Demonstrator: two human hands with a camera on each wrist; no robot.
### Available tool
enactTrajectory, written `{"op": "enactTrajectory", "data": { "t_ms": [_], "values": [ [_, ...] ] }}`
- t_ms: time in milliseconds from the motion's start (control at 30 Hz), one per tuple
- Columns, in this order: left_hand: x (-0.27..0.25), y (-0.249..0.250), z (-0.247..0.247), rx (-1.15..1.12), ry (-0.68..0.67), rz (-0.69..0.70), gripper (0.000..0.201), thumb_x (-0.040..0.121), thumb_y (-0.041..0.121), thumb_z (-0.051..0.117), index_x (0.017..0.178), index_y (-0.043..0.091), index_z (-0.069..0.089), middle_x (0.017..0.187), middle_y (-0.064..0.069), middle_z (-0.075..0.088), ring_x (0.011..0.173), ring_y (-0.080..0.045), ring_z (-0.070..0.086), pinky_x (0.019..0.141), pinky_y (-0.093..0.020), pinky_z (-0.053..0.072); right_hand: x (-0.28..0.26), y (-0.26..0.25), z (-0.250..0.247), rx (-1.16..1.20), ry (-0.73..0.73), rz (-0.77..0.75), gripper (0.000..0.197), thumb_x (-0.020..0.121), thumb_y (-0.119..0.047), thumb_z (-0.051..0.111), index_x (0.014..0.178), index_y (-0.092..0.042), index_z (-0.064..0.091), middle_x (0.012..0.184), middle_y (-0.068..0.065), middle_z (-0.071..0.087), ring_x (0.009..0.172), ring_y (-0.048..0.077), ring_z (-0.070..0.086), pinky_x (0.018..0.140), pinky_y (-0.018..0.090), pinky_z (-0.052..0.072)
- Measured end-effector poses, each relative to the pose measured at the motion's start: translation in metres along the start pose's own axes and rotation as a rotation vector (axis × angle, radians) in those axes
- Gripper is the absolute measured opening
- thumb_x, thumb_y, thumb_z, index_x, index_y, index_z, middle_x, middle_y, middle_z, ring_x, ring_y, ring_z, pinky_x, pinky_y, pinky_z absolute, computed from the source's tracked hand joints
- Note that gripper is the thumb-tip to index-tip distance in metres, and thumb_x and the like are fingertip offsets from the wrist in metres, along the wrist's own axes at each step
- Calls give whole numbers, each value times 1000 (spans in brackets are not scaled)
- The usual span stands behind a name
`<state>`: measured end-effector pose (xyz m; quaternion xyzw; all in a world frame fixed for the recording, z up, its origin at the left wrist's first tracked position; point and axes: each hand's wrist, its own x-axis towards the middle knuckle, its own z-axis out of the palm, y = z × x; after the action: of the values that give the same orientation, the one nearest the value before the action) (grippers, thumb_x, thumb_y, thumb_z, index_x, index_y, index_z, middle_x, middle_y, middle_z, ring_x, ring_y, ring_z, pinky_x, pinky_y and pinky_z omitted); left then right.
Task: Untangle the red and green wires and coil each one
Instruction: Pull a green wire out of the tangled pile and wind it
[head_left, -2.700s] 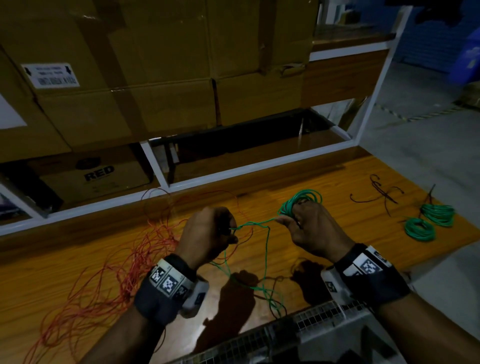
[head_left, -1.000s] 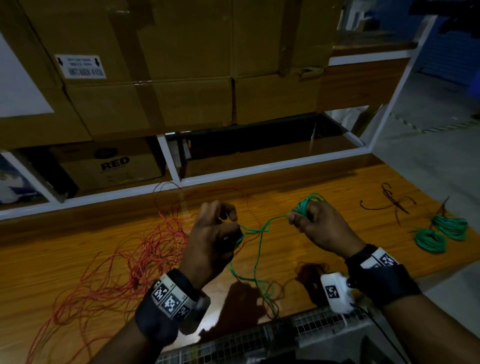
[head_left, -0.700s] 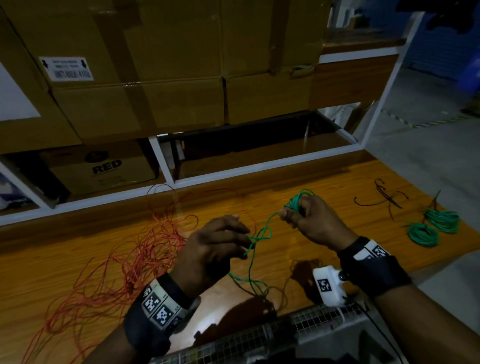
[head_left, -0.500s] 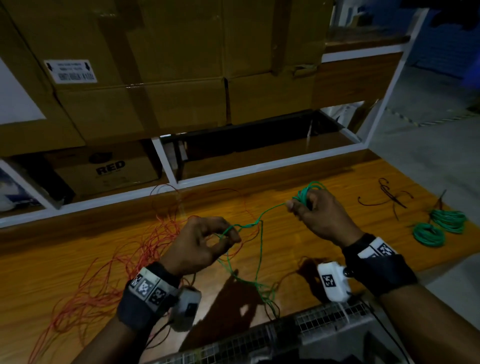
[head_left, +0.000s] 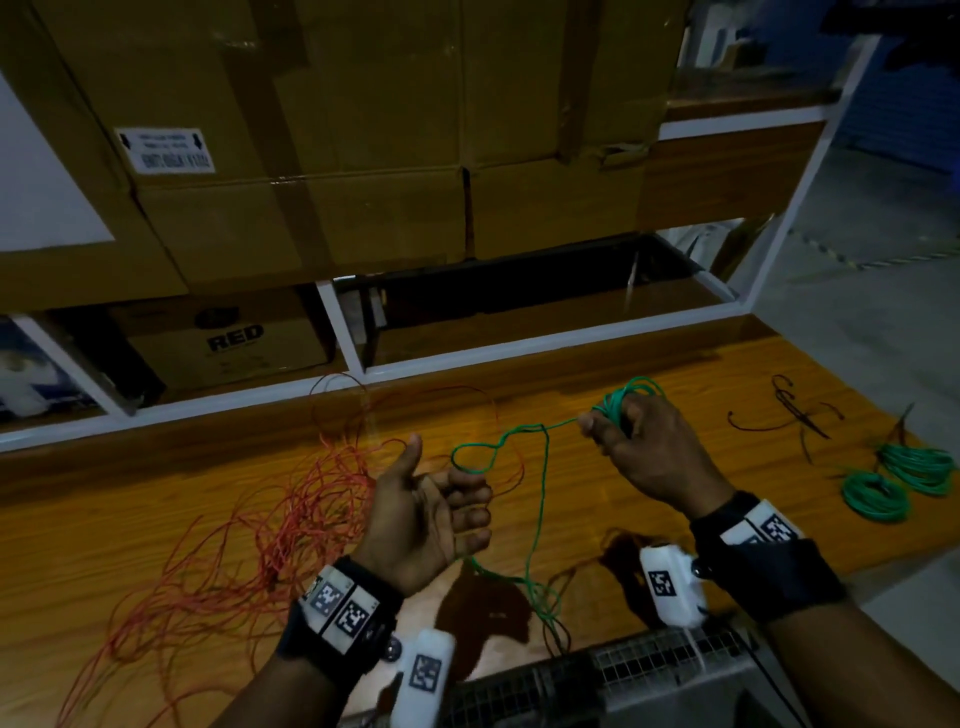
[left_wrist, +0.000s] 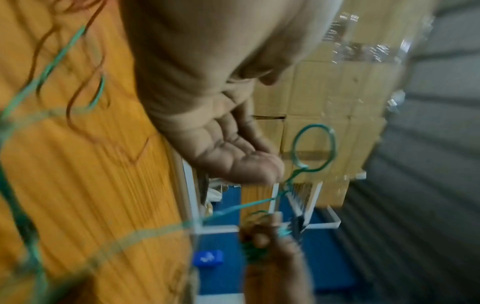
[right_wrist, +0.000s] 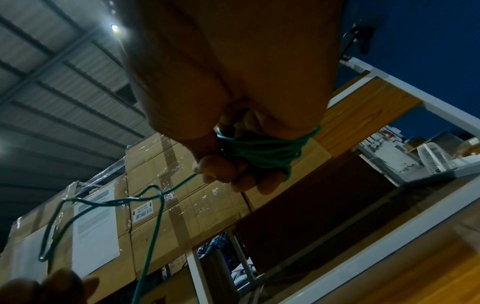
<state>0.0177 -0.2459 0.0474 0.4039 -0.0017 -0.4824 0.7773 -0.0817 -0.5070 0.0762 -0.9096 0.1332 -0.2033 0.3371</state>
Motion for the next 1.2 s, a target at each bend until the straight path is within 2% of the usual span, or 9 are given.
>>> {"op": "enactTrajectory", "data": {
  "t_ms": [100, 267, 400, 533, 767, 900, 1033, 1100, 1200],
  "values": [
    [3, 4, 5, -71, -40, -120, 70, 93, 58, 49, 102, -6, 75, 75, -17, 72, 51, -24, 68, 45, -29, 56, 0, 2, 1, -9, 0, -9, 63, 94, -54, 58, 70, 4, 57, 66, 24, 57, 56, 35, 54, 52, 50, 45],
    [2, 11, 14, -108, -204, -243, 54, 97, 37, 60, 124, -9, 65, 82, -20, 76, 61, -23, 75, 52, -31, 61, 1, 1, 3, 6, 18, -27, 70, 89, -63, 51, 73, 5, 59, 67, 26, 57, 56, 37, 54, 50, 47, 42],
    [3, 10, 18, -187, -323, -262, 54, 78, 32, 88, 109, -8, 69, 79, -18, 75, 62, -24, 75, 56, -31, 62, 2, 3, 4, 3, 16, -26, 59, 95, -50, 60, 70, 3, 56, 63, 24, 54, 54, 36, 51, 48, 45, 41],
    [4, 16, 19, -218, -337, -215, 51, 77, 40, 88, 95, -3, 67, 73, -13, 72, 59, -19, 73, 55, -28, 62, 3, 2, 4, -29, 28, -41, 53, 96, -41, 66, 62, -11, 38, 56, 10, 37, 47, 23, 36, 46, 33, 25],
    [0, 23, 18, -127, -211, -178, 55, 63, 29, 99, 98, -2, 70, 72, -11, 66, 54, -18, 67, 52, -28, 60, 2, -2, 0, -44, 13, -14, 55, 96, -39, 67, 62, -6, 40, 56, 13, 38, 48, 25, 36, 47, 33, 25],
    [-3, 17, 17, 252, -17, -60, 41, 72, 5, 86, 109, -5, 74, 73, -6, 49, 54, -12, 48, 60, -26, 59, 0, -3, -7, -55, 13, -4, 57, 96, -44, 66, 69, 4, 51, 61, 23, 49, 51, 34, 45, 46, 40, 34],
    [-6, 17, 15, 712, 102, 114, 39, 70, -3, 82, 107, -4, 72, 78, -20, 67, 73, -32, 69, 70, -36, 62, -3, -6, -11, -90, -16, -11, 55, 94, -46, 66, 62, -7, 45, 57, 13, 43, 47, 22, 37, 46, 34, 28],
    [-4, 18, 10, 923, 139, 233, 27, 75, -5, 83, 98, -3, 71, 84, -29, 71, 82, -41, 73, 74, -45, 63, -5, -8, -9, -103, -34, -12, 53, 94, -44, 67, 62, -14, 38, 56, 6, 36, 47, 17, 32, 46, 32, 24],
    [2, 15, -3, 1246, 197, 504, 20, 82, -2, 80, 75, 10, 66, 68, -12, 67, 65, -28, 67, 62, -49, 58, -7, -4, -7, -111, -40, 6, 55, 94, -46, 66, 63, -8, 42, 56, 14, 40, 47, 24, 36, 47, 34, 25]
  ]
}}
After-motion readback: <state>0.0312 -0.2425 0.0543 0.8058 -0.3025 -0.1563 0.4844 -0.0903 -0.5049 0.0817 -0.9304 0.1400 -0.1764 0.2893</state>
